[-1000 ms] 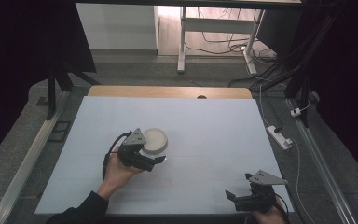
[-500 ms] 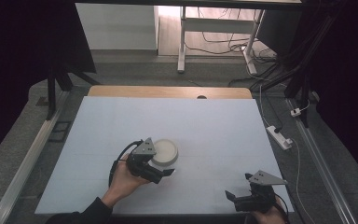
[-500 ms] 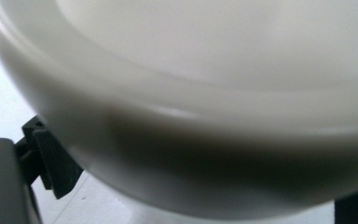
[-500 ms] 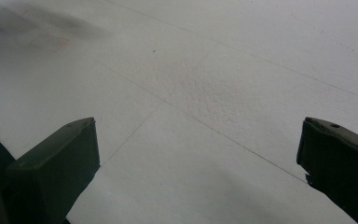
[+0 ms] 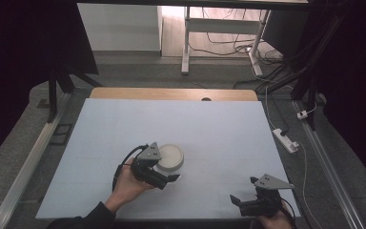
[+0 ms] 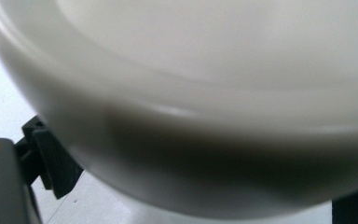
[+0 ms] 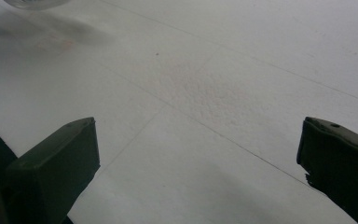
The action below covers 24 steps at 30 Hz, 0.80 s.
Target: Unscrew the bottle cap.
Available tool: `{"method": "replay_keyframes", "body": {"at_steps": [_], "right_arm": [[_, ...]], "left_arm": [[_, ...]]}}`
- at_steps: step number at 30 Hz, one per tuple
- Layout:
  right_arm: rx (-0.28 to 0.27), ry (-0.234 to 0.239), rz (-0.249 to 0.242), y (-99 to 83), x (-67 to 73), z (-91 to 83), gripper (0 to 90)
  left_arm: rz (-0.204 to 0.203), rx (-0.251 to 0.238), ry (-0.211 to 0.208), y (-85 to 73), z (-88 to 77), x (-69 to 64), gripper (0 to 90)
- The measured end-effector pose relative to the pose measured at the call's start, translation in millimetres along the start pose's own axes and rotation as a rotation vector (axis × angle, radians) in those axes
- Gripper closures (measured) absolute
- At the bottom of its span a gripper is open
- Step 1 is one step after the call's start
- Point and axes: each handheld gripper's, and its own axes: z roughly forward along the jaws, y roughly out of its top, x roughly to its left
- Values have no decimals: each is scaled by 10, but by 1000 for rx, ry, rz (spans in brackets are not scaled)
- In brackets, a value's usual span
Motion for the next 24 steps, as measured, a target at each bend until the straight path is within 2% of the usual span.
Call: {"method": "replay_keyframes", "body": {"at_steps": [12, 18, 24], "right_arm": [[-60, 41, -26, 160, 114, -16, 0], [-68, 83, -68, 285, 243, 31, 0], [-90, 141, -58, 410, 331, 100, 0]], "left_arm": [[1, -7, -8, -13, 4, 7, 77], [9, -7, -12, -15, 9, -1, 77], [14, -4, -11, -22, 21, 4, 77]]}}
